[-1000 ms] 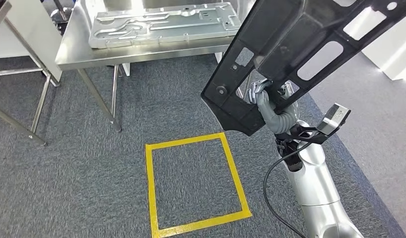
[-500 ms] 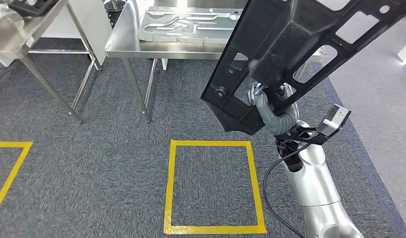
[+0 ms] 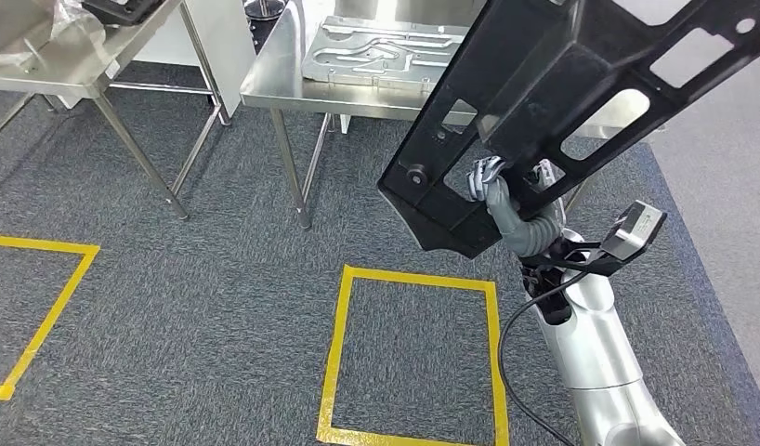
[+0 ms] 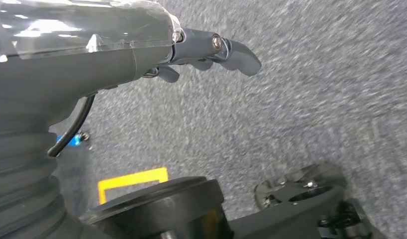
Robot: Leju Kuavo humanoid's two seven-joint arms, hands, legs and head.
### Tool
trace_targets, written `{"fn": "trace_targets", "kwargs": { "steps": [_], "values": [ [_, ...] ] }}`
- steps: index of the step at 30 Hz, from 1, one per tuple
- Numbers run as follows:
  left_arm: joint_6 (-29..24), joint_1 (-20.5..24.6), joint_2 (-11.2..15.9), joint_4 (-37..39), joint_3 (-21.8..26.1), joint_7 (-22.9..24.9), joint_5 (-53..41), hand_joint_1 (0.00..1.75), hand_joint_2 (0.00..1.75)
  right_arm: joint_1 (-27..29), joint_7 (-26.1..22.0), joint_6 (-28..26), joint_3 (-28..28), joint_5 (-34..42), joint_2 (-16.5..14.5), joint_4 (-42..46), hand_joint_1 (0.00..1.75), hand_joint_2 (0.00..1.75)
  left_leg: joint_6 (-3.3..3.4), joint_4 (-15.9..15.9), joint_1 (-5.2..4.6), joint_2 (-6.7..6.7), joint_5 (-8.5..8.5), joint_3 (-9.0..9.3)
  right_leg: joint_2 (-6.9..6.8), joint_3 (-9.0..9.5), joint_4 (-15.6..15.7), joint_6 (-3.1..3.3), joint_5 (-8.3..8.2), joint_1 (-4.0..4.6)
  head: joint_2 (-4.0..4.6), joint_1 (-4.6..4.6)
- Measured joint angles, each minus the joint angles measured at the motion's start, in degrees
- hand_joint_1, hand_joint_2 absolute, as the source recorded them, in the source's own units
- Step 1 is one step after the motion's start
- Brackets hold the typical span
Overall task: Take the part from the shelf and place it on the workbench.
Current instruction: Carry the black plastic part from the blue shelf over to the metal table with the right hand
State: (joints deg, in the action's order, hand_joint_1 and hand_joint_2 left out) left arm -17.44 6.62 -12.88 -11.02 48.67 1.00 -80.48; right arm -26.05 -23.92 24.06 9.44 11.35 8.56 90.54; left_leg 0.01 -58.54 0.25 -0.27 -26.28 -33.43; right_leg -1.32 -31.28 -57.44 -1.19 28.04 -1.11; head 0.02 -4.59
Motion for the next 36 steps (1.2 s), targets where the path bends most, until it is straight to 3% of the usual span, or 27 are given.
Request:
{"fn": "trace_targets", "kwargs": {
  "steps": [4, 6, 8, 9, 10, 11, 13, 15, 19, 20, 23, 24, 25, 26, 28, 29, 31, 33, 35, 36],
  "values": [
    [-0.2, -0.1, 0.0, 0.0, 0.1, -0.2, 0.0, 0.00, 1.75, -0.2, 0.0, -0.4, 0.0, -0.1, 0.1, -0.1, 1.75, 1.75, 1.40, 1.2, -0.04, 0.40, -0.55, 1.66, 0.18, -0.56, -2.4, -1.13, 0.23, -0.20, 0.00, 0.02],
    [-0.1, -0.1, 0.0, 0.0, 0.2, -0.2, 0.1, 0.00, 1.75, -0.4, 0.4, -1.1, 0.0, -0.2, 0.1, -0.2, 1.75, 1.75, 1.92, 1.6, -0.03, 0.49, -0.83, 2.81, 0.54, -4.23, -8.3, -1.29, 1.73, -0.21, 0.00, 0.04],
    [0.0, -0.2, 0.0, 0.0, 0.2, -0.2, 0.1, 0.00, 1.75, -0.5, 1.3, -1.6, 0.0, 0.2, 0.1, -0.6, 1.75, 1.75, 2.32, 1.7, -0.26, 0.51, -1.48, 3.51, 0.71, -9.42, -14.9, -1.21, 3.90, -0.10, 0.00, 0.06],
    [0.1, -0.4, 0.0, 0.0, 0.3, -0.3, 0.1, 0.00, 1.75, -0.5, 1.9, -1.7, 0.0, 0.4, 0.1, -0.8, 1.75, 1.75, 2.41, 1.7, -0.41, 0.50, -1.91, 3.97, 0.71, -11.27, -16.4, -1.06, 4.22, -0.04, 0.00, 0.06],
    [0.1, -0.5, 0.0, 0.0, 0.3, -0.4, 0.1, 0.00, 1.75, -0.5, 2.3, -1.8, 0.1, 0.7, 0.1, -1.1, 1.75, 1.75, 2.44, 1.7, -0.56, 0.48, -2.42, 4.56, 0.71, -12.14, -15.9, -0.79, 3.40, 0.08, 0.00, 0.06],
    [0.1, -0.6, 0.0, 0.0, 0.3, -0.5, 0.1, 0.00, 1.75, -0.5, 2.6, -1.9, 0.1, 1.0, 0.2, -1.4, 1.75, 1.75, 2.43, 1.7, -0.70, 0.40, -2.98, 5.28, 0.66, -11.98, -13.5, -0.39, 1.37, 0.31, 0.00, 0.06],
    [0.0, -0.8, 0.0, 0.0, 0.3, -0.7, 0.1, 0.00, 1.75, -0.5, 2.8, -2.0, 0.1, 1.4, 0.2, -1.8, 1.75, 1.75, 2.27, 1.6, -0.95, 0.08, -4.23, 6.79, -0.07, -10.05, -6.0, 0.85, -4.36, 1.18, 0.00, 0.04],
    [-0.1, -0.9, -0.1, 0.1, 0.4, -0.8, 0.1, 0.00, 1.75, -0.7, 2.9, -2.0, 0.1, 1.6, 0.3, -2.2, 1.75, 1.75, 1.78, 1.7, -1.13, -0.38, -5.25, 7.46, -0.69, -8.90, -1.8, 1.70, -7.16, 1.98, 0.00, 0.11],
    [-0.3, -0.7, 0.0, 0.1, 0.5, -1.0, 0.1, 0.00, 1.75, -0.8, 3.0, -2.0, 0.2, 1.9, 0.2, -2.5, 1.75, 1.75, 0.73, 0.2, -1.25, -0.84, -6.13, 7.67, 0.50, -7.94, -0.9, 2.30, -6.79, 1.64, 0.00, 0.17],
    [-0.3, -0.6, 0.0, 0.1, 0.5, -1.0, 0.1, 0.00, 1.75, -1.0, 3.0, -2.0, 0.2, 2.0, 0.2, -2.5, 1.75, 1.75, 0.41, -2.0, -1.17, -0.66, -6.78, 6.57, 0.81, -7.56, -0.7, 2.48, -6.67, 1.44, 0.00, 0.17],
    [-0.4, -0.4, 0.1, 0.1, 0.8, -1.1, 0.1, 0.00, 1.75, -1.3, 3.0, -2.0, 0.3, 2.1, 0.2, -2.8, 1.75, 1.75, -0.54, -12.3, -0.50, -0.31, -10.98, 0.12, 1.82, -7.14, -0.5, 2.72, -6.23, 1.17, 0.00, 0.16],
    [-0.5, -0.3, 0.1, 0.1, 0.9, -1.2, 0.1, 0.00, 1.75, -1.3, 3.0, -2.0, 0.3, 2.1, 0.2, -3.0, 1.75, 1.75, -0.78, -14.3, -0.30, -0.30, -11.65, -1.59, 2.28, -7.05, -0.6, 2.65, -6.07, 1.09, 0.00, 0.16],
    [-0.5, -0.2, 0.2, 0.1, 1.0, -1.2, 0.1, 0.00, 1.75, -1.3, 3.0, -2.0, 0.4, 2.1, 0.2, -3.2, 1.75, 1.75, -0.98, -14.4, -0.15, -0.29, -11.08, -2.40, 2.77, -6.92, -0.7, 2.54, -5.91, 0.99, 0.00, 0.16],
    [-0.5, -0.2, 0.2, 0.1, 1.1, -1.2, 0.1, 0.00, 1.75, -1.3, 3.0, -2.0, 0.4, 2.1, 0.2, -3.3, 1.75, 1.75, -1.11, -12.4, -0.01, -0.20, -9.13, -2.22, 3.31, -6.74, -0.8, 2.39, -5.75, 0.88, 0.00, 0.16],
    [-0.5, -0.3, 0.3, 0.1, 1.2, -1.2, 0.1, 0.00, 1.75, -1.3, 3.0, -2.0, 0.5, 2.2, 0.2, -3.5, 1.75, 1.75, -1.13, -5.3, 0.27, 0.97, -4.05, -0.25, 4.35, -6.41, -1.1, 2.03, -5.49, 0.71, 0.00, 0.16],
    [-0.5, -0.3, 0.3, 0.1, 1.2, -1.1, 0.1, 0.00, 1.75, -1.4, 3.0, -2.0, 0.5, 2.2, 0.2, -3.6, 1.75, 1.75, -0.92, -2.4, 0.32, 1.79, -2.91, 0.53, 4.86, -6.42, -1.2, 1.76, -5.49, 0.62, 0.00, 0.17],
    [-0.5, -0.4, 0.3, 0.1, 1.3, -1.1, 0.2, 0.00, 1.75, -1.4, 3.0, -2.0, 0.6, 2.2, 0.2, -3.8, 1.75, 1.75, -0.17, -0.2, 0.14, 2.86, -2.33, 1.00, 5.73, -6.64, -1.2, 1.05, -5.61, 0.47, 0.00, 0.17],
    [-0.5, -0.3, 0.2, 0.1, 1.3, -1.1, 0.2, 0.00, 1.75, -1.4, 3.0, -2.0, 0.6, 2.2, 0.3, -3.9, 1.75, 1.75, 0.64, 0.3, 0.11, 2.23, -1.36, 1.34, 6.43, -6.75, -1.2, 0.25, -5.72, 0.37, 0.00, 0.17],
    [-0.5, -0.2, 0.2, 0.1, 1.3, -1.1, 0.1, 0.00, 1.75, -1.5, 3.0, -2.0, 0.6, 2.2, 0.3, -4.0, 1.75, 1.75, 1.34, 1.0, 0.31, 1.25, -0.61, 1.83, 5.15, -7.56, -3.0, -0.26, -4.38, 0.47, 0.00, 0.17],
    [-0.5, -0.2, 0.2, 0.1, 1.3, -1.0, 0.1, 0.00, 1.75, -1.6, 3.0, -2.0, 0.6, 2.2, 0.4, -4.0, 1.75, 1.75, 1.59, 1.3, 0.36, 0.72, -0.36, 1.96, 3.99, -8.76, -5.7, -0.42, -2.79, 0.45, 0.00, 0.17]
  ]
}}
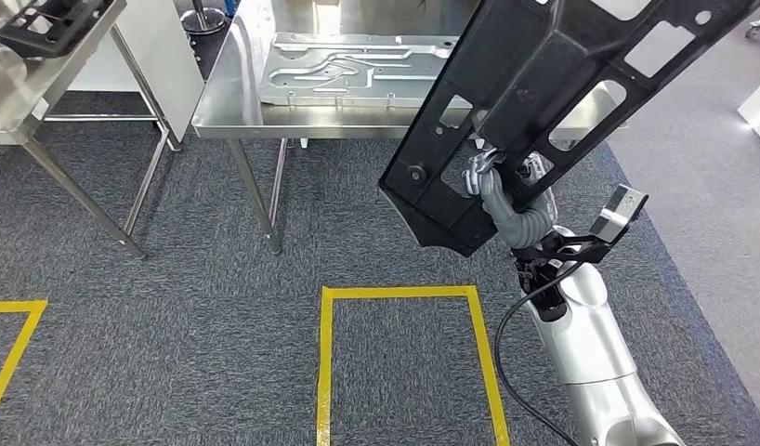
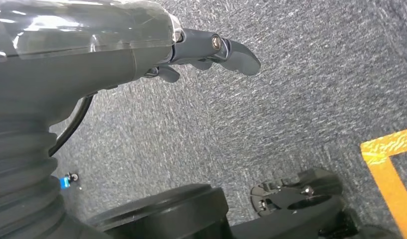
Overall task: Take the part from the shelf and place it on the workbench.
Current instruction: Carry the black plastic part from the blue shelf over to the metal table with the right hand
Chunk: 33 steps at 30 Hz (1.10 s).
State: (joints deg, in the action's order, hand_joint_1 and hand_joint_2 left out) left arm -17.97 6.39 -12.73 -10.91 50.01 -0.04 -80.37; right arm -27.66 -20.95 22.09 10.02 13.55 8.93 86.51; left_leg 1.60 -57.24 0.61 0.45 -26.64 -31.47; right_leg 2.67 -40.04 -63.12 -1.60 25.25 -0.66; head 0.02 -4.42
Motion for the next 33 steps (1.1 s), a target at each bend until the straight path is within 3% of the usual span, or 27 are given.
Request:
{"fn": "trace_targets", "kwargs": {
  "steps": [2, 3, 4, 5, 7, 9, 11, 14, 15, 17, 18, 19, 20, 21, 23, 24, 25, 29, 31, 33],
  "values": [
    [0.0, -0.1, 0.0, 0.0, 0.0, 0.0, 0.0, 0.00, 1.75, 0.0, 0.0, 0.0, 0.0, 0.0, 0.1, -0.1, 1.75, 1.75, 0.26, 0.1, -0.17, -0.89, 0.02, 0.01, -1.73, -3.51, -7.6, -0.35, 3.68, -0.09, 0.00, 0.00],
    [0.0, -0.1, 0.0, 0.0, 0.0, 0.0, 0.0, 0.00, 1.75, 0.1, 0.0, 0.0, 0.1, 0.0, 0.1, -0.3, 1.75, 1.75, 0.28, 0.1, -0.22, -1.35, -0.03, 0.01, -2.03, -4.89, -10.7, -0.52, 4.72, -0.22, 0.00, 0.01],
    [0.0, -0.1, 0.0, 0.0, 0.0, 0.0, 0.0, 0.00, 1.75, 0.1, 0.0, 0.0, 0.1, 0.0, 0.1, -0.4, 1.75, 1.75, 0.26, 0.1, -0.23, -1.81, -0.11, 0.03, -2.22, -5.30, -11.8, -0.67, 4.72, -0.36, 0.00, 0.01],
    [0.0, -0.2, 0.0, 0.0, 0.0, 0.0, 0.0, 0.00, 1.75, 0.2, 0.0, 0.0, 0.1, 0.0, 0.1, -0.5, 1.75, 1.75, 0.18, 0.0, -0.23, -2.23, -0.21, 0.08, -2.43, -4.55, -10.6, -0.77, 3.73, -0.49, 0.00, 0.01],
    [0.0, -0.1, 0.0, 0.0, 0.0, 0.0, -0.1, 0.00, 1.75, 0.0, 0.0, 0.0, 0.1, 0.0, 0.1, -0.5, 1.75, 1.75, -0.22, -0.2, -0.25, -2.82, -0.59, 0.23, -3.23, -0.14, -2.7, -0.77, 0.48, -0.65, 0.00, 0.01],
    [0.0, 0.0, 0.0, 0.0, 0.0, 0.2, -0.3, 0.00, 1.75, -0.1, -0.3, -0.1, 0.1, 0.0, 0.1, -0.5, 1.75, 1.75, -0.87, -0.5, -0.44, -3.11, -1.05, 0.24, -3.80, 3.26, 3.5, -0.43, -1.10, -0.42, 0.00, 0.00],
    [-0.1, 0.0, 0.0, 0.0, 0.0, 0.5, -0.5, 0.00, 1.75, -0.1, -0.7, -0.3, 0.1, -0.1, 0.2, -0.5, 1.75, 1.75, -1.52, -0.6, -0.58, -3.33, -1.28, 0.29, -3.65, 3.71, 4.4, 0.11, -0.92, -0.04, 0.00, -0.01],
    [-0.2, 0.1, 0.1, 0.0, 0.0, 0.7, -0.6, 0.00, 1.75, -0.1, -0.9, -0.3, 0.0, -0.1, 0.3, -0.4, 1.75, 1.75, -2.41, -1.9, -0.44, -2.69, -2.55, -0.04, -3.31, 4.11, 4.9, 1.16, -0.90, -0.38, 0.00, -0.01],
    [-0.2, 0.1, 0.1, 0.0, 0.0, 0.7, -0.6, 0.00, 1.75, -0.2, -0.9, -0.3, 0.0, -0.1, 0.4, -0.4, 1.75, 1.75, -2.64, -4.3, -0.37, -2.12, -3.93, -1.12, -3.28, 4.31, 5.1, 1.54, -0.85, -0.53, 0.00, -0.01],
    [-0.2, 0.3, 0.1, 0.0, 0.0, 0.6, -0.5, 0.00, 1.75, -0.3, -0.9, -0.3, 0.1, -0.1, 0.4, -0.4, 1.75, 1.75, -2.88, -12.2, -0.30, -1.27, -7.32, -4.99, -3.15, 4.48, 5.1, 2.05, -0.44, -0.43, 0.00, -0.01],
    [-0.2, 0.4, 0.1, 0.0, 0.0, 0.6, -0.5, 0.00, 1.75, -0.2, -0.9, -0.4, 0.1, -0.1, 0.4, -0.4, 1.75, 1.75, -2.95, -15.7, -0.29, -1.16, -8.28, -6.87, -3.01, 4.60, 5.1, 2.17, -0.21, -0.34, 0.00, -0.01],
    [-0.2, 0.6, 0.2, 0.0, 0.0, 0.6, -0.5, 0.00, 1.75, -0.1, -0.9, -0.4, 0.1, -0.2, 0.4, -0.4, 1.75, 1.75, -2.95, -17.5, -0.29, -1.13, -8.15, -7.93, -2.80, 4.82, 5.0, 2.20, 0.04, -0.26, 0.00, -0.01],
    [-0.2, 0.6, 0.2, 0.0, 0.0, 0.6, -0.6, 0.00, 1.75, -0.1, -1.0, -0.4, 0.1, -0.2, 0.4, -0.4, 1.75, 1.75, -2.87, -16.9, -0.29, -1.12, -6.82, -7.86, -2.54, 5.15, 5.0, 2.17, 0.28, -0.19, 0.00, -0.01],
    [-0.2, 0.6, 0.2, 0.0, 0.0, 0.6, -0.6, 0.00, 1.75, -0.1, -1.0, -0.4, 0.2, -0.3, 0.3, -0.4, 1.75, 1.75, -2.67, -14.2, -0.29, -1.10, -4.57, -6.75, -2.27, 5.61, 4.9, 2.09, 0.55, -0.14, 0.00, -0.01],
    [-0.2, 0.3, 0.2, 0.0, 0.0, 0.7, -0.6, 0.00, 1.75, -0.1, -1.2, -0.5, 0.2, -0.4, 0.3, -0.4, 1.75, 1.75, -1.97, -6.4, -0.43, -0.89, -0.43, -3.55, -1.85, 6.48, 4.8, 1.80, 1.17, 0.00, 0.00, -0.01],
    [-0.2, 0.2, 0.2, 0.0, 0.0, 0.7, -0.6, 0.00, 1.75, -0.2, -1.4, -0.5, 0.2, -0.4, 0.3, -0.4, 1.75, 1.75, -1.61, -3.4, -0.55, -0.76, 0.26, -2.29, -1.68, 6.63, 4.8, 1.53, 1.40, 0.05, 0.00, -0.01],
    [-0.2, 0.1, 0.2, 0.0, 0.0, 0.7, -0.6, 0.00, 1.75, -0.2, -1.5, -0.6, 0.2, -0.5, 0.4, -0.4, 1.75, 1.75, -1.28, -1.7, -0.71, -0.65, 0.23, -1.60, -1.57, 6.66, 4.8, 1.19, 1.50, 0.00, 0.00, 0.01],
    [-0.3, 0.0, 0.2, 0.0, 0.0, 0.7, -0.7, 0.00, 1.75, -0.2, -1.7, -0.9, 0.2, -0.9, 0.4, -0.3, 1.75, 1.75, 0.12, 0.3, -0.85, -0.55, -0.62, 0.21, -1.67, 6.34, 3.1, -0.11, 1.53, -0.33, 0.00, 0.02],
    [-0.3, 0.1, 0.2, 0.0, 0.0, 0.7, -0.6, 0.00, 1.75, -0.5, -1.8, -0.9, 0.2, -1.0, 0.3, -0.2, 1.75, 1.75, 0.58, 0.8, -0.66, -0.59, -0.95, 1.62, -1.94, 3.34, -1.7, -0.58, 2.99, -0.43, 0.00, 0.05],
    [-0.3, 0.0, 0.2, 0.0, 0.0, 0.7, -0.6, 0.00, 1.75, -0.6, -1.8, -0.9, 0.2, -1.1, 0.4, -0.3, 1.75, 1.75, 0.67, 0.8, -0.62, -0.63, -1.78, 2.67, -2.01, -1.69, -8.5, -0.90, 4.85, -0.53, 0.00, 0.07]
  ]
}}
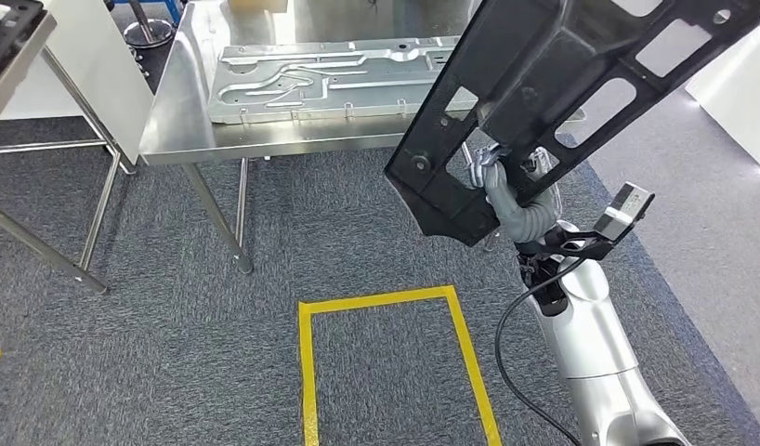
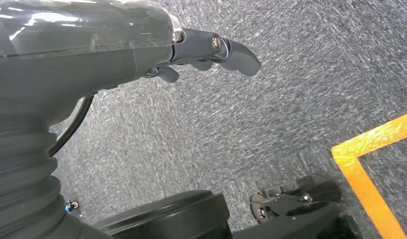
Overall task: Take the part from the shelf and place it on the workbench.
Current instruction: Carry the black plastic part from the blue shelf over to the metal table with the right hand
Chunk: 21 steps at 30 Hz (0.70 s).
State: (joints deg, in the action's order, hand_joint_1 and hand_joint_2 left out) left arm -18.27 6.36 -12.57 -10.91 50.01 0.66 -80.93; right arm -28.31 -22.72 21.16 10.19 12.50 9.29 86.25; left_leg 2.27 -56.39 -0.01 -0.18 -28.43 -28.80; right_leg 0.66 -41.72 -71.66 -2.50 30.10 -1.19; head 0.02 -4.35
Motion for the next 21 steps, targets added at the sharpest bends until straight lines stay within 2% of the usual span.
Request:
{"fn": "trace_targets", "kwargs": {
  "steps": [1, 2, 3, 4, 5, 6, 7, 8, 10, 11, 12, 13, 14, 15, 16, 17, 18, 19, 21],
  "values": [
    [0.0, -0.1, 0.0, 0.0, 0.0, 0.0, 0.1, 0.00, 1.75, 0.1, 0.0, 0.0, 0.0, 0.0, 0.0, 0.0, 1.75, 1.75, -0.08, 0.0, 0.03, 0.02, -0.54, 0.61, -0.05, -2.05, -2.0, -0.07, 0.43, -0.08, 0.00, 0.00],
    [0.1, -0.2, 0.0, 0.0, 0.0, 0.0, 0.2, 0.00, 1.75, 0.1, 0.1, 0.0, 0.1, -0.1, 0.0, 0.0, 1.75, 1.75, -0.19, 0.0, 0.07, 0.05, -1.15, 1.33, -0.14, -3.19, -2.2, -0.14, 0.17, -0.14, 0.00, 0.00],
    [0.1, -0.3, 0.0, 0.0, 0.0, 0.0, 0.3, 0.00, 1.75, 0.2, 0.1, 0.0, 0.2, -0.1, 0.0, 0.0, 1.75, 1.75, -0.34, 0.0, 0.15, 0.09, -1.85, 2.23, -0.28, -3.23, -0.2, -0.24, -1.09, -0.19, 0.00, 0.00],
    [0.1, -0.3, 0.0, 0.0, 0.0, 0.0, 0.3, 0.00, 1.75, 0.1, 0.1, 0.0, 0.3, -0.2, 0.0, 0.0, 1.75, 1.75, -0.54, 0.0, 0.22, 0.12, -2.64, 3.15, -0.49, -2.48, 3.2, -0.29, -3.46, -0.20, 0.00, 0.00],
    [0.1, -0.4, 0.0, 0.0, 0.0, 0.0, 0.4, 0.00, 1.75, 0.1, 0.1, 0.0, 0.3, -0.2, 0.0, -0.1, 1.75, 1.75, -0.79, 0.0, 0.25, 0.09, -3.47, 3.98, -0.81, -1.56, 7.1, -0.21, -6.80, -0.16, 0.00, 0.01],
    [0.1, -0.4, -0.1, 0.0, 0.0, -0.1, 0.4, 0.00, 1.75, 0.0, 0.1, 0.0, 0.4, -0.2, 0.0, -0.1, 1.75, 1.75, -1.11, 0.2, 0.24, 0.07, -4.17, 4.51, -1.10, -0.82, 10.3, 0.10, -9.34, 0.07, 0.00, 0.02],
    [0.1, -0.3, -0.1, 0.0, 0.0, -0.1, 0.4, 0.00, 1.75, 0.0, 0.1, 0.0, 0.4, -0.2, 0.0, -0.2, 1.75, 1.75, -1.46, 0.5, 0.21, 0.02, -4.63, 4.75, -1.28, -0.50, 12.2, 0.58, -11.23, 0.31, 0.00, 0.04],
    [0.1, -0.3, -0.1, 0.0, 0.0, -0.1, 0.4, 0.00, 1.75, 0.0, 0.1, 0.0, 0.5, -0.3, 0.0, -0.2, 1.75, 1.75, -1.83, 0.9, 0.17, -0.05, -4.79, 5.05, -1.35, -0.47, 13.1, 1.17, -11.90, 0.51, 0.00, 0.06],
    [0.1, -0.1, -0.1, 0.0, 0.0, -0.1, 0.4, 0.00, 1.75, -0.1, 0.1, 0.0, 0.5, -0.4, 0.0, -0.1, 1.75, 1.75, -2.61, 0.2, 0.16, -0.12, -3.95, 5.03, -1.12, 0.10, 13.5, 2.32, -11.02, 0.61, 0.00, 0.09],
    [0.1, -0.1, -0.1, 0.0, 0.0, -0.2, 0.4, 0.00, 1.75, -0.1, 0.1, 0.0, 0.5, -0.5, 0.0, -0.1, 1.75, 1.75, -2.86, -2.3, 0.18, -0.10, -2.87, 4.01, -1.02, 0.81, 13.8, 2.80, -10.43, 0.56, 0.00, 0.10],
    [0.1, -0.1, -0.1, 0.0, 0.0, -0.2, 0.4, 0.00, 1.75, -0.1, 0.1, 0.0, 0.5, -0.6, 0.0, -0.1, 1.75, 1.75, -2.98, -5.9, 0.20, -0.05, -1.91, 1.94, -0.94, 1.64, 14.0, 3.20, -9.83, 0.57, 0.00, 0.10],
    [0.1, -0.1, -0.2, 0.0, 0.0, -0.3, 0.4, 0.00, 1.75, 0.0, 0.1, 0.0, 0.6, -0.7, -0.1, 0.0, 1.75, 1.75, -2.96, -10.1, 0.21, 0.01, -1.69, -0.84, -0.88, 2.53, 14.1, 3.49, -9.17, 0.58, 0.00, 0.09],
    [0.1, 0.0, -0.2, 0.0, 0.0, -0.4, 0.4, 0.00, 1.75, 0.1, 0.1, 0.0, 0.6, -0.7, -0.1, 0.0, 1.75, 1.75, -2.98, -14.0, 0.19, 0.05, -2.58, -3.75, -0.83, 3.41, 14.2, 3.68, -8.43, 0.68, 0.00, 0.08],
    [0.1, 0.0, -0.2, 0.0, 0.0, -0.5, 0.4, 0.00, 1.75, 0.2, 0.1, 0.0, 0.7, -0.8, -0.2, 0.0, 1.75, 1.75, -3.05, -16.5, 0.17, 0.06, -4.81, -6.27, -0.77, 4.33, 14.2, 3.80, -7.63, 0.79, 0.00, 0.08],
    [0.1, 0.1, -0.2, 0.0, 0.0, -0.6, 0.4, 0.00, 1.75, 0.3, 0.1, 0.0, 0.7, -0.9, -0.2, 0.0, 1.75, 1.75, -3.13, -17.6, 0.14, 0.06, -7.38, -8.10, -0.69, 5.39, 14.2, 3.88, -6.79, 0.91, 0.00, 0.08],
    [0.1, 0.2, -0.2, 0.0, 0.0, -0.6, 0.4, 0.00, 1.75, 0.4, 0.2, -0.1, 0.8, -0.9, -0.2, 0.0, 1.75, 1.75, -3.13, -17.3, 0.13, 0.05, -9.31, -9.20, -0.58, 6.60, 14.2, 3.94, -5.91, 1.06, 0.00, 0.09],
    [0.1, 0.2, -0.2, 0.0, 0.0, -0.6, 0.4, 0.00, 1.75, 0.4, 0.2, -0.1, 0.8, -0.9, -0.2, 0.0, 1.75, 1.75, -2.92, -15.5, 0.10, 0.05, -9.62, -9.59, -0.48, 7.93, 14.2, 3.97, -4.99, 1.22, 0.00, 0.09],
    [0.1, 0.2, -0.2, 0.0, 0.0, -0.7, 0.4, 0.00, 1.75, 0.4, 0.2, 0.0, 0.8, -0.9, -0.3, 0.0, 1.75, 1.75, -2.57, -12.5, 0.04, 0.06, -7.87, -9.43, -0.40, 9.25, 14.2, 3.99, -4.09, 1.41, 0.00, 0.09],
    [0.1, 0.1, -0.1, 0.0, 0.0, -0.7, 0.4, 0.00, 1.75, 0.3, 0.2, -0.1, 0.9, -1.0, -0.3, 0.0, 1.75, 1.75, -1.61, -5.6, -0.36, 0.21, 0.18, -8.74, -0.20, 11.33, 14.1, 3.90, -2.46, 1.66, 0.00, 0.09]
  ]
}}
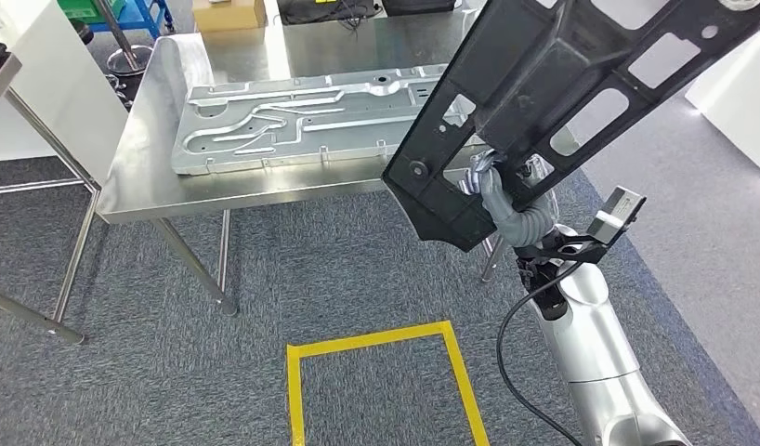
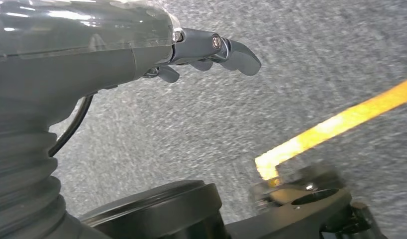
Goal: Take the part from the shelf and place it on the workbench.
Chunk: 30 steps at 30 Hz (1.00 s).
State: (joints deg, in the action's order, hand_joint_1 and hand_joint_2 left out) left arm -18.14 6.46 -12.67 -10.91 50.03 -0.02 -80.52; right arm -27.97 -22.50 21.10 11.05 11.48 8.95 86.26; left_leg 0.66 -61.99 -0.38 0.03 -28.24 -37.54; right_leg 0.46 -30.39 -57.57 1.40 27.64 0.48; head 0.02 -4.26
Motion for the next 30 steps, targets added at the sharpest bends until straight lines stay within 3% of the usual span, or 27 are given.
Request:
{"fn": "trace_targets", "kwargs": {
  "steps": [1, 2, 3, 5, 7, 8, 10, 11, 12, 13, 15, 17, 18, 20, 22, 23, 25, 26, 27, 28, 30],
  "values": [
    [0.0, 0.0, 0.0, 0.0, 0.0, 0.0, 0.0, 0.00, 1.75, -0.1, 0.0, 0.0, 0.0, -0.1, 0.0, 0.0, 1.75, 1.75, 0.34, 2.2, -0.27, 0.14, 3.30, 0.31, 0.16, 0.59, 0.0, -0.21, 0.69, 0.03, 0.00, 0.01],
    [0.0, 0.0, 0.1, 0.0, 0.0, -0.1, 0.1, 0.00, 1.75, -0.2, 0.2, 0.0, 0.0, -0.4, -0.1, 0.1, 1.75, 1.75, 0.70, 3.6, -0.54, 0.30, 5.35, 0.55, 0.34, 1.04, -0.3, -0.49, 1.11, -0.05, 0.00, 0.01],
    [0.0, 0.0, 0.1, 0.0, 0.0, -0.1, 0.1, 0.00, 1.75, -0.2, 0.4, -0.1, 0.1, -0.7, -0.1, 0.2, 1.75, 1.75, 0.98, 4.0, -0.75, 0.41, 5.55, 0.94, 0.51, 1.28, -0.7, -0.87, 1.17, -0.11, 0.00, 0.01],
    [0.0, 0.0, 0.2, 0.0, 0.0, -0.2, 0.2, 0.00, 1.75, -0.5, 0.8, -0.2, 0.1, -1.3, -0.2, 0.6, 1.75, 1.75, 1.59, 5.0, -0.69, 0.34, 5.31, 2.58, 0.47, 0.81, -2.7, -1.48, 0.84, -0.30, 0.00, 0.01],
    [0.0, -0.1, 0.3, 0.0, 0.0, -0.3, 0.2, 0.00, 1.75, -0.8, 1.0, -0.2, 0.1, -1.5, -0.2, 0.9, 1.75, 1.75, 2.01, 5.6, -0.49, 0.28, 4.81, 4.32, 0.30, -1.94, -7.5, -2.05, 1.06, -0.47, 0.00, 0.02],
    [0.0, -0.2, 0.3, 0.0, 0.0, -0.3, 0.3, 0.00, 1.75, -0.9, 1.0, -0.2, 0.1, -1.6, -0.2, 0.9, 1.75, 1.75, 2.13, 5.7, -0.47, 0.29, 4.34, 4.91, 0.21, -4.13, -10.6, -2.36, 1.90, -0.63, 0.00, 0.02],
    [0.0, -0.4, 0.3, 0.0, 0.0, -0.3, 0.3, 0.00, 1.75, -0.9, 1.1, -0.2, 0.0, -1.8, -0.1, 1.0, 1.75, 1.75, 2.07, 5.7, -0.34, 0.38, 3.11, 6.15, 0.16, -8.74, -15.6, -2.93, 5.06, -1.12, 0.00, 0.02],
    [0.0, -0.5, 0.3, 0.0, 0.0, -0.3, 0.4, 0.00, 1.75, -0.9, 1.3, -0.2, 0.0, -1.9, -0.1, 1.0, 1.75, 1.75, 1.95, 5.7, -0.22, 0.46, 2.38, 6.95, 0.10, -10.35, -16.3, -3.20, 6.34, -1.38, 0.00, 0.02],
    [0.0, -0.7, 0.3, 0.0, 0.0, -0.2, 0.5, 0.00, 1.75, -1.0, 1.6, -0.2, 0.0, -2.1, 0.0, 1.0, 1.75, 1.75, 1.76, 5.7, -0.04, 0.53, 1.58, 7.90, 0.01, -11.10, -15.2, -3.50, 6.49, -1.65, 0.00, 0.02],
    [0.0, -0.8, 0.3, 0.0, 0.1, -0.2, 0.6, 0.00, 1.75, -1.3, 2.0, -0.2, 0.0, -2.3, 0.3, 1.0, 1.75, 1.75, 1.49, 5.6, 0.17, 0.59, 0.70, 8.95, -0.13, -11.08, -12.7, -3.87, 5.16, -1.90, 0.00, 0.02],
    [0.0, -1.1, 0.3, 0.0, 0.1, -0.2, 0.7, 0.00, 1.75, -2.5, 3.1, 0.1, -0.2, -2.6, 1.0, 1.1, 1.75, 1.75, 0.77, 5.2, 0.41, 0.59, -1.26, 10.86, -0.71, -10.13, -5.6, -4.48, -1.67, -2.41, 0.00, 0.02],
    [0.0, -1.2, 0.3, 0.0, 0.2, -0.2, 0.7, 0.00, 1.75, -4.3, 4.4, 0.7, -0.6, -2.9, 2.0, 0.9, 1.75, 1.75, -0.03, 5.2, 0.26, 0.51, -2.87, 11.97, -1.04, -9.53, -1.8, -3.97, -6.64, -2.44, 0.00, 0.01],
    [0.0, -1.2, 0.3, 0.0, 0.3, -0.2, 0.6, 0.00, 1.75, -5.5, 5.0, 1.1, -0.8, -3.0, 2.6, 0.8, 1.75, 1.75, -0.41, 5.1, 0.17, 0.46, -3.13, 12.39, -1.02, -9.44, -1.5, -3.36, -7.08, -2.37, 0.00, 0.00],
    [0.0, -1.2, 0.3, 0.0, 0.3, -0.2, 0.6, 0.00, 1.75, -7.8, 5.7, 1.8, -1.0, -3.1, 3.7, 0.4, 1.75, 1.75, -1.09, 4.0, 0.25, 0.38, -2.81, 12.28, -0.60, -8.64, -1.4, -2.26, -6.32, -2.36, 0.00, -0.01],
    [0.1, -1.0, 0.3, 0.0, 0.3, -0.2, 0.5, 0.00, 1.75, -10.0, 5.8, 2.1, -1.0, -3.6, 4.6, -0.1, 1.75, 1.75, -1.59, -0.8, 0.52, 0.33, -2.71, 9.83, -0.49, -7.47, -1.2, -1.38, -5.42, -2.22, 0.00, -0.03],
    [0.1, -0.9, 0.3, 0.0, 0.3, -0.2, 0.6, 0.00, 1.75, -10.9, 5.8, 2.2, -1.0, -4.0, 4.9, -0.5, 1.75, 1.75, -1.78, -4.4, 0.58, 0.30, -3.62, 7.66, -0.51, -6.84, -1.2, -1.06, -4.88, -2.05, 0.00, -0.02],
    [0.1, -0.5, 0.3, 0.0, 0.4, -0.3, 0.7, 0.00, 1.75, -12.1, 5.6, 2.1, -0.8, -4.9, 5.0, -1.3, 1.75, 1.75, -1.86, -10.8, 0.61, 0.30, -7.06, 2.89, -0.52, -5.48, -1.1, -0.68, -3.67, -1.69, 0.00, -0.02],
    [0.1, -0.3, 0.2, 0.0, 0.4, -0.3, 0.8, 0.00, 1.75, -12.5, 5.6, 2.1, -0.6, -5.1, 5.0, -1.7, 1.75, 1.75, -1.75, -12.0, 0.59, 0.30, -8.46, 1.28, -0.50, -4.66, -1.1, -0.56, -3.01, -1.50, 0.00, -0.02],
    [0.1, -0.1, 0.2, 0.0, 0.4, -0.3, 0.9, 0.00, 1.75, -12.8, 5.6, 2.1, -0.5, -5.3, 5.0, -2.1, 1.75, 1.75, -1.51, -11.5, 0.52, 0.30, -8.69, 0.46, -0.47, -3.76, -1.1, -0.47, -2.35, -1.29, 0.00, -0.02],
    [0.1, 0.0, 0.2, 0.0, 0.4, -0.3, 0.9, 0.00, 1.75, -13.1, 5.5, 2.1, -0.3, -5.4, 5.0, -2.4, 1.75, 1.75, -1.07, -9.4, 0.40, 0.30, -7.48, 0.33, -0.43, -2.80, -1.1, -0.39, -1.69, -1.04, 0.00, -0.02],
    [0.1, -0.1, 0.2, 0.0, 0.4, -0.2, 0.9, 0.00, 1.75, -13.8, 5.4, 2.1, 0.0, -5.4, 5.1, -2.9, 1.75, 1.75, 0.45, -2.3, -0.30, 0.40, -1.10, 1.26, -0.39, -1.07, -1.0, -0.35, -0.47, -0.60, 0.00, -0.01]
  ]
}}
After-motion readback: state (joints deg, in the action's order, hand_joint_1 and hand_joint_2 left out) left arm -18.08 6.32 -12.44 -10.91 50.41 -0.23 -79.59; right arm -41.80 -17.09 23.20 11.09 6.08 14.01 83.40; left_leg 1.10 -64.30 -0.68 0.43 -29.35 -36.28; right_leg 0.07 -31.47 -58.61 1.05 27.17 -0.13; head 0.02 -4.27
